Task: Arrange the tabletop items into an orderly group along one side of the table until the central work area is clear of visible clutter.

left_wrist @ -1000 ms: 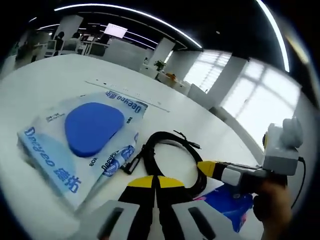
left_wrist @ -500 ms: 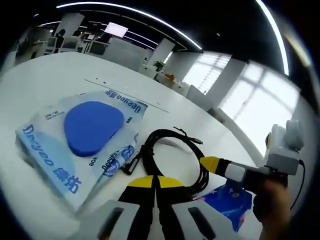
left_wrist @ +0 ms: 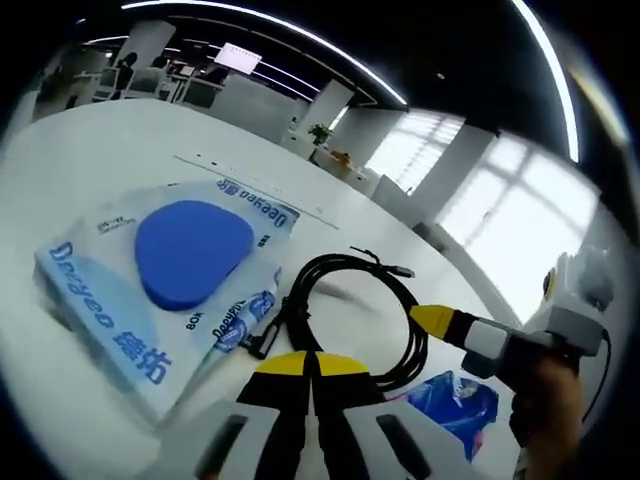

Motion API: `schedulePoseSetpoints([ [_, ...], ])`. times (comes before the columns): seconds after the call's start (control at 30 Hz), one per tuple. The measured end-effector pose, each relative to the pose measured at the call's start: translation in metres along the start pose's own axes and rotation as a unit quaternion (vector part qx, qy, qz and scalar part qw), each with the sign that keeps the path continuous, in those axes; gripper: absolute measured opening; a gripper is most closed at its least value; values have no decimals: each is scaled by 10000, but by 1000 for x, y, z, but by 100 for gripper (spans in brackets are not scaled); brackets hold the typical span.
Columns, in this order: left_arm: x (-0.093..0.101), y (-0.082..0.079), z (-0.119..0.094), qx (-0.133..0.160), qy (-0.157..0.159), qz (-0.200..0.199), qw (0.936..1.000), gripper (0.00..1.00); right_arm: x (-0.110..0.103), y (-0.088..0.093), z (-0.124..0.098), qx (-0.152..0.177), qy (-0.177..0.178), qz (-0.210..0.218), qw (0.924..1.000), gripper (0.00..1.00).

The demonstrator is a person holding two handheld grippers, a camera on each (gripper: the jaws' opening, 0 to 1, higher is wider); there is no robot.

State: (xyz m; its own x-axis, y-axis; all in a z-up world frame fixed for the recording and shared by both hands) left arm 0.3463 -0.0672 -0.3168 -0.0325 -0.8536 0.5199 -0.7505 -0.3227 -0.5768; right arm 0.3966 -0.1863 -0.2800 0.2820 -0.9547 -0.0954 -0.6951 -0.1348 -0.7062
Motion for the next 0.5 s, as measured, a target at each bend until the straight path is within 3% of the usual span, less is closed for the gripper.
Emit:
schedulePoseSetpoints([
  [0.13,-1,0,0,-6,15,-77,10000,0,-1,-1,-1,19,1,-68,10000,2],
  [0.27,-3,2,1,-48,218,-489,9986,0,2,-1,1,-9,36,-62,10000,2],
  [0.5,-2,1,3,-131,237,-464,9986,2,1,2,1,-40,80,-152,9998,2],
])
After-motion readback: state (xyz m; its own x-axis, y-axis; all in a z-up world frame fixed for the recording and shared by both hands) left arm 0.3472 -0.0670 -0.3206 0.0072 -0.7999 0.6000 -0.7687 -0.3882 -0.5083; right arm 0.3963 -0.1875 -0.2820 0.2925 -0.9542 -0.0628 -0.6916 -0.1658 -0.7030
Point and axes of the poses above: the point that each gripper's makers call its tool centre point, and the gripper's own axes: z roughly forward along the fingers, x roughly to its right, y roughly out of its underside, the point moved 1 cm from there along -z, roughly backward along the fingers, and after that the axes turned 14 degrees about -x, right-handed, at the moved point
